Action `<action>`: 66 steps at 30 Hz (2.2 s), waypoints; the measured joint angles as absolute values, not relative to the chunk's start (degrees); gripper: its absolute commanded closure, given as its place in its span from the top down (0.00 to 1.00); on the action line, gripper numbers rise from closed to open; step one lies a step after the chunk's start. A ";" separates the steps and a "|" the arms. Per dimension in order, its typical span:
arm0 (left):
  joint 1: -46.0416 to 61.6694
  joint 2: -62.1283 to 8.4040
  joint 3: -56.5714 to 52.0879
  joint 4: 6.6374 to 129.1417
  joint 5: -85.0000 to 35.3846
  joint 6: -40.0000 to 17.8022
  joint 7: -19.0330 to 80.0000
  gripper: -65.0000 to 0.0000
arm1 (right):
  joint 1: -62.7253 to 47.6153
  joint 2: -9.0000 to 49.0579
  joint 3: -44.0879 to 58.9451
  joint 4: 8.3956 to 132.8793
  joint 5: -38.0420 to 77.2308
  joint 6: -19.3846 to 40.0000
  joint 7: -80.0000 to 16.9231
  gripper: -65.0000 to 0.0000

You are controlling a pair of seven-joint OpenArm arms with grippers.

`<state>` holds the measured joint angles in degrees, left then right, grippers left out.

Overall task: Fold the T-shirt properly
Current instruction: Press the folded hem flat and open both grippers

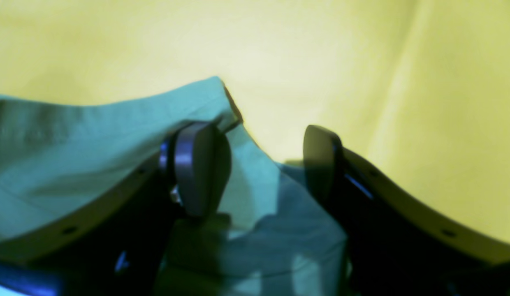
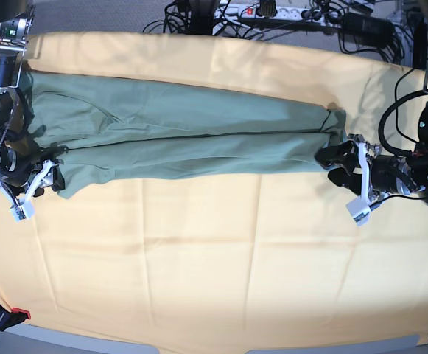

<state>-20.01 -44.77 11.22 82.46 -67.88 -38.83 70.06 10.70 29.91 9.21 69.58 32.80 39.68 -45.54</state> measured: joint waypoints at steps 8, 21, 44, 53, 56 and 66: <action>-20.01 -44.77 11.22 82.46 -67.88 -38.83 70.06 0.54 | 11.25 29.87 9.21 69.38 43.88 39.68 -48.71 0.56; -20.01 -44.75 11.22 82.46 -68.53 -38.83 69.41 0.54 | 12.12 29.43 9.21 69.38 44.05 39.70 -48.49 0.00; -20.01 -44.75 11.22 82.46 -68.49 -38.85 69.43 0.54 | -0.21 38.46 9.19 90.06 57.49 39.72 -56.42 0.00; -20.01 -44.75 11.22 82.46 -68.49 -38.83 68.99 0.54 | -3.36 39.81 9.19 90.39 57.54 39.72 -62.33 0.00; -20.01 -44.75 11.22 82.46 -68.49 -38.83 68.99 0.54 | -3.42 40.38 9.19 90.37 57.52 39.72 -64.42 0.00; -20.34 -44.77 11.09 82.46 -65.52 -38.83 68.29 0.54 | -4.29 42.72 9.19 90.37 51.46 39.92 -67.40 0.49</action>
